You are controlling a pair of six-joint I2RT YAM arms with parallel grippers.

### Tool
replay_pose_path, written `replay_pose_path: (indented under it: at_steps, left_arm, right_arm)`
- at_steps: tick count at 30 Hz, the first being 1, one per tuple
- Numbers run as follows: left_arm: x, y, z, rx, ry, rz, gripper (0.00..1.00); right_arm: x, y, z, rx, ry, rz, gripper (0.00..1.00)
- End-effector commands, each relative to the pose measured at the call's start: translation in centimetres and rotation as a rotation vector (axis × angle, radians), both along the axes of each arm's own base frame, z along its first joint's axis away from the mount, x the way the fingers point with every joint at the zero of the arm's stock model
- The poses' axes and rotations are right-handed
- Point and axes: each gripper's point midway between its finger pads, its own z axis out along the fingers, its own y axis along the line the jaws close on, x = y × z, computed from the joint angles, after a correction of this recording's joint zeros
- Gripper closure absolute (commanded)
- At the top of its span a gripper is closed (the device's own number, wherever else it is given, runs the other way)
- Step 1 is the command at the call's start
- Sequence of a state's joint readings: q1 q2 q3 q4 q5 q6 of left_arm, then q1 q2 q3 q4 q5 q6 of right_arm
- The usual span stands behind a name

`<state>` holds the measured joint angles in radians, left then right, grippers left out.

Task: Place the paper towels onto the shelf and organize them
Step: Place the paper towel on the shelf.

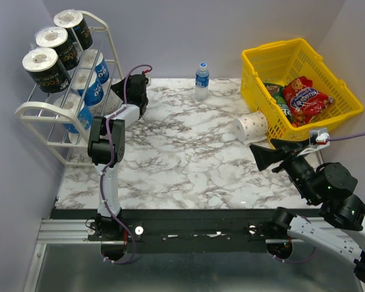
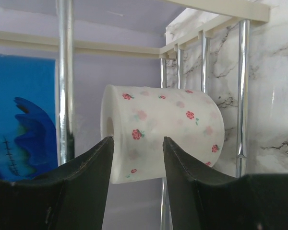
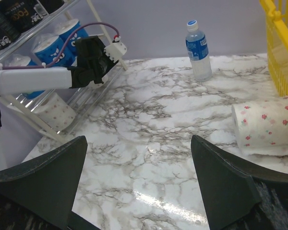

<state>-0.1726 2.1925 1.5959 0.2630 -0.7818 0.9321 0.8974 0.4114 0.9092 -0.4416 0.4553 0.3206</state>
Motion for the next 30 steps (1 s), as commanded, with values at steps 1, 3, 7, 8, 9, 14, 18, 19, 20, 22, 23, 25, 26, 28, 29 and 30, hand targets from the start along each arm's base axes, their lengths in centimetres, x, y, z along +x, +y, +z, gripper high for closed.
replay_pose_path:
  at_steps: [1,3,7,8,9,14,18,19,20,22,23,25,26,28,29,30]
  left_arm:
    - [-0.8,-0.2,-1.7,-0.027,0.027,0.009,0.46]
    - [-1.2,-0.5,-1.7,-0.029,0.026,0.008,0.46]
    - [-1.2,-6.0,-0.5,-0.14,0.012,-0.119,0.36]
    - [-1.2,-7.7,0.5,-0.215,-0.032,-0.138,0.33]
    - [-1.3,-9.4,1.4,-0.268,-0.022,-0.166,0.29]
    - [-4.2,-21.8,5.7,-0.664,-0.014,-0.415,0.25]
    - [-10.1,-30.9,7.1,-1.192,0.057,-0.549,0.13]
    - [-11.6,-32.8,7.4,-1.316,0.086,-0.586,0.1]
    - [-13.1,-34.3,8.7,-1.429,0.092,-0.634,0.04]
    - [-16.0,-37.8,8.1,-1.649,0.146,-0.671,0.01]
    - [-16.9,-38.7,8.1,-1.7,0.152,-0.682,0.01]
    - [-18.6,-40.7,7.7,-1.766,0.135,-0.713,0.01]
    - [-18.9,-41.3,7.3,-1.775,0.133,-0.716,0.01]
    - [-19.7,-43.2,5.7,-1.796,0.162,-0.717,0.03]
    - [-19.9,-44.1,4.1,-1.822,0.198,-0.685,0.04]
    - [-19.9,-44.9,4.2,-1.85,0.187,-0.706,0.05]
  right_arm:
    - [0.2,-0.3,0.0,0.01,-0.01,-0.022,0.02]
    - [0.2,-0.2,-0.1,0.006,-0.009,-0.017,0.02]
    - [0.2,0.0,-0.4,0.004,-0.004,-0.008,0.02]
    - [0.2,0.0,-0.4,0.005,-0.004,-0.006,0.03]
    - [0.1,0.2,-0.5,0.001,-0.001,0.001,0.03]
    - [-0.2,0.0,-1.2,-0.033,0.026,0.01,0.03]
    - [-1.3,-0.1,0.0,-0.039,0.007,0.06,0.03]
    - [-1.5,-0.2,-0.2,-0.057,0.016,0.065,0.02]
    - [-1.7,-0.4,-0.1,-0.057,0.018,0.069,0.03]
    - [-2.2,-0.9,0.1,-0.05,0.017,0.074,0.02]
    - [-2.4,-1.0,0.1,-0.045,0.018,0.077,0.03]
    - [-3.0,-1.8,0.2,-0.029,0.008,0.077,0.03]
    - [-3.1,-2.0,0.3,-0.025,0.009,0.071,0.03]
    - [-3.4,-2.7,0.1,-0.031,0.014,0.061,0.03]
    - [-3.6,-3.0,0.3,-0.028,0.01,0.059,0.03]
    - [-3.7,-3.2,0.4,-0.029,0.009,0.055,0.03]
